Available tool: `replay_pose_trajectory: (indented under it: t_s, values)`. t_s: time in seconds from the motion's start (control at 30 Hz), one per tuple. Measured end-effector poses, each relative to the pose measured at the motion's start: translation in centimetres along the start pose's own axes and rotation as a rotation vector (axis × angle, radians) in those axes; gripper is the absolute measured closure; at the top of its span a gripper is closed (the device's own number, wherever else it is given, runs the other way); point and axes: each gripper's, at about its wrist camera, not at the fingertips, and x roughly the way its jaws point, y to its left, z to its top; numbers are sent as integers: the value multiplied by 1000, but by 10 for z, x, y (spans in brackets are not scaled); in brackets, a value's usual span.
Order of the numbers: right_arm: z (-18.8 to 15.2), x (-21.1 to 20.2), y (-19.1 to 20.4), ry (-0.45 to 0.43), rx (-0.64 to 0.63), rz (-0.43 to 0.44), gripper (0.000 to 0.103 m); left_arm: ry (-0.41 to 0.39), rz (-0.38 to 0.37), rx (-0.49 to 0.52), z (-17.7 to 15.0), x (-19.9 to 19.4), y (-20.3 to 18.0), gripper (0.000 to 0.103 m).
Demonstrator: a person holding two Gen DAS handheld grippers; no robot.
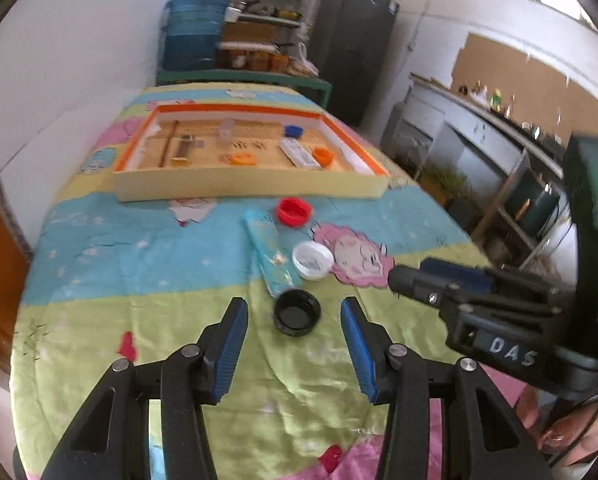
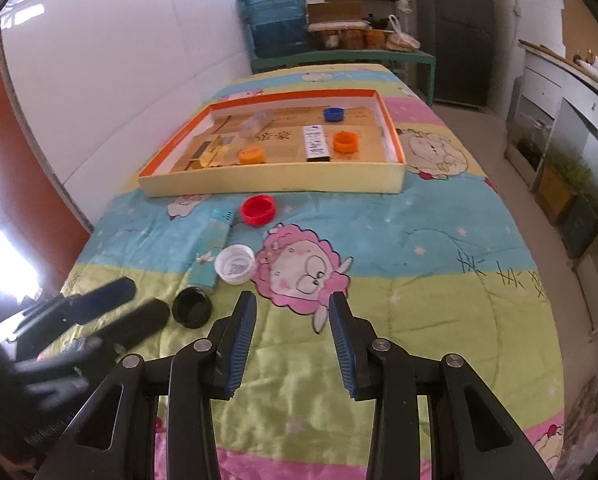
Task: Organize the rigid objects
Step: 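Grasp the black cap with the left gripper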
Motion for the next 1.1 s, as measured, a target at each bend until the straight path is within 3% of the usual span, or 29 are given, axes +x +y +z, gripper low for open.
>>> replay_pose_trajectory:
  t_s: [0.23,0.4,0.57,1.1]
  values:
    - [-2,2,-10,0,24,6,64,53,72,41,-3,25,-8,55]
    - [-2,5,-14,3,34,11,64,50,78,21,-2,28,-5,56]
    - [-2,9,-14,11,34,21,64,45,103,28,-2,27,-3,69]
    - [1,31,21,45,-96,41,64,7,82,-45,3,9,19,72]
